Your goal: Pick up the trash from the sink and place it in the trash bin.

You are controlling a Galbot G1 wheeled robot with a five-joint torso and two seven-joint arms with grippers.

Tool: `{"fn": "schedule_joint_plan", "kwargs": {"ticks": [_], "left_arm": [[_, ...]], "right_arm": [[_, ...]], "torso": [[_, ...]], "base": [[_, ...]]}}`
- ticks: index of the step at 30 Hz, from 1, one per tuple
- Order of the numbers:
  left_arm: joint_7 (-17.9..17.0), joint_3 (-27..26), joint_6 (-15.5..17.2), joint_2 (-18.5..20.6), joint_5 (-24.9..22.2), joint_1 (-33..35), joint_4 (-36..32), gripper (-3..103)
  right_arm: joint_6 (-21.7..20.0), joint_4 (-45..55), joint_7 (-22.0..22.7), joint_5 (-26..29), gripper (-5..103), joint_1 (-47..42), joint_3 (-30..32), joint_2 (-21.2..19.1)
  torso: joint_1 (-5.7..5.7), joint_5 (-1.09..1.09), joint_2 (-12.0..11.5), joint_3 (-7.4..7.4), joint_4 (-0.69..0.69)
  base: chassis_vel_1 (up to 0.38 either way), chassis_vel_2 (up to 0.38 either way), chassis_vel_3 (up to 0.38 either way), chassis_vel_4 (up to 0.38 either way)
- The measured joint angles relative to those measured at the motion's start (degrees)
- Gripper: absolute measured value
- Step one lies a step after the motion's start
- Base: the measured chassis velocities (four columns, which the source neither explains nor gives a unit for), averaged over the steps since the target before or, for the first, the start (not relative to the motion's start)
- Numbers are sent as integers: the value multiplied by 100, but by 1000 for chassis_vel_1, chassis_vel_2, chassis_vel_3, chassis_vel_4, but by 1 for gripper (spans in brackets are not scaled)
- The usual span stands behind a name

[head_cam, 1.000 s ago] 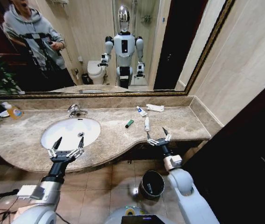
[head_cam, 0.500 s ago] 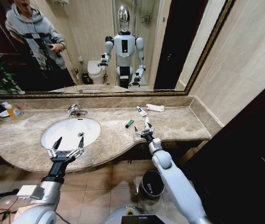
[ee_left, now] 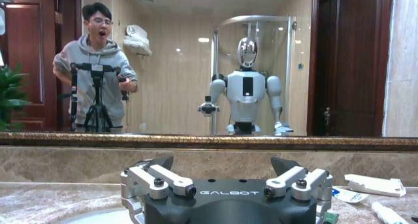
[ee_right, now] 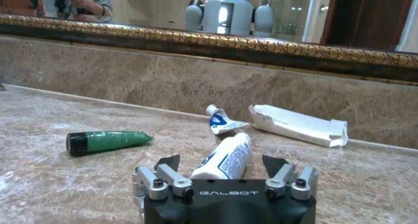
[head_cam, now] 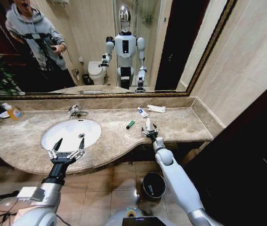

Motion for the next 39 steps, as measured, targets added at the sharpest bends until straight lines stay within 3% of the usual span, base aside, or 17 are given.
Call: {"fn": "schedule_joint_plan", "kwargs": {"ticks": [3,7,9,10,12,13,16,18,24,30,35,39], "left_arm": [[0,0,0,0,0,0,0,100],[0,0,0,0,0,0,0,100],[0,0,0,0,0,0,0,100],[0,0,0,0,0,0,0,100],[0,0,0,0,0,0,0,100],[0,0,0,0,0,0,0,100],[0,0,0,0,0,0,0,100],[0,0,0,0,0,0,0,100],[0,0,0,0,0,0,0,100],[0,0,0,0,0,0,0,100],[0,0,0,0,0,0,0,100],[0,0,0,0,0,1,0,100]], "right_arm": [[-12,49,-26,1,81,-39,9,-20],[-37,116,-50,-6,65,-104,44,-36],[-49,133,-56,-7,65,-118,50,-44],[-65,163,-66,-7,57,-144,64,-62],[-72,188,-76,-7,57,-168,75,-82],[-78,214,-85,-8,49,-192,88,-99],[-89,264,-94,-5,41,-237,122,-138],[-89,277,-96,-3,41,-248,134,-147],[-90,431,-99,48,26,-342,210,-215],[-97,727,-99,145,26,-496,312,-312],[-170,1578,-113,474,26,-986,535,-565],[-131,2619,-168,841,26,-1990,840,-770]], "torso": [[0,0,0,0,0],[-1,0,0,0,0],[0,0,0,0,0],[-1,0,0,0,0],[-1,0,0,0,0],[0,0,0,0,0],[-1,0,0,0,0],[-1,0,0,0,0],[-1,0,0,0,0],[-1,1,0,0,0],[0,1,0,0,1],[-1,1,1,-1,0]], "base": [[0,0,0,0],[0,0,0,0],[0,0,0,0],[0,0,0,0],[0,0,0,0],[0,0,0,0],[0,0,0,0],[0,0,0,0],[0,0,0,0],[0,0,0,0],[0,0,0,0],[0,0,0,0]]}}
